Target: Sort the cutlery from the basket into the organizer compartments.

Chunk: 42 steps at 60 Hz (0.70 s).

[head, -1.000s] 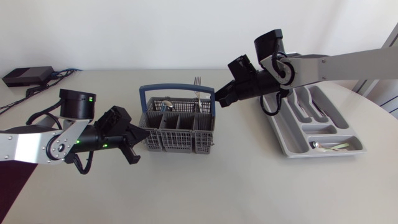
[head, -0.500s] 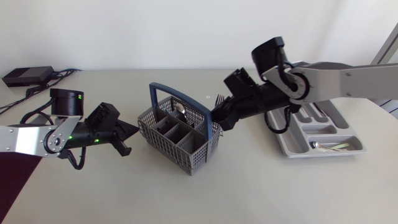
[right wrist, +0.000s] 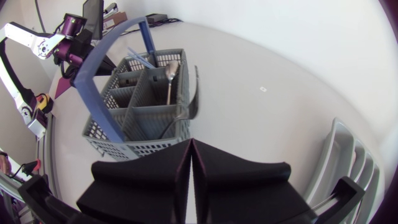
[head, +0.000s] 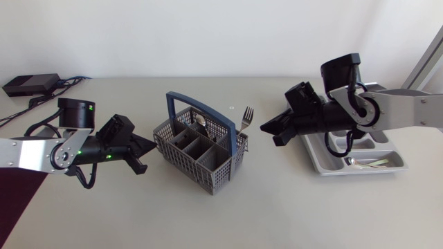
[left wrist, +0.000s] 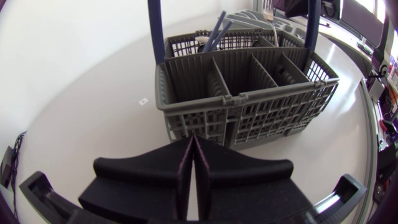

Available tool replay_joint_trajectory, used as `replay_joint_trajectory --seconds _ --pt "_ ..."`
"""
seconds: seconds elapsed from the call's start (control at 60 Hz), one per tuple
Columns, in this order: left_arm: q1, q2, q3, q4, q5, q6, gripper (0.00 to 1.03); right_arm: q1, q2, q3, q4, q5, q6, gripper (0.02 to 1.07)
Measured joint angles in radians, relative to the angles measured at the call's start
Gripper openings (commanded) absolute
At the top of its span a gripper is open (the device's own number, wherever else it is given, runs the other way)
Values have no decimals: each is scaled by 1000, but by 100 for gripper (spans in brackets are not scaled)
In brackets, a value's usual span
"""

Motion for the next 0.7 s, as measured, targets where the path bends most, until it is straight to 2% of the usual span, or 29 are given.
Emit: replay_joint_trajectory --seconds 0.317,0.7 --pt "-8 58 62 -7 -2 -33 4 20 176 22 87 15 20 7" --pt "-38 103 93 1 -19 -55 4 97 101 -14 97 34 19 7"
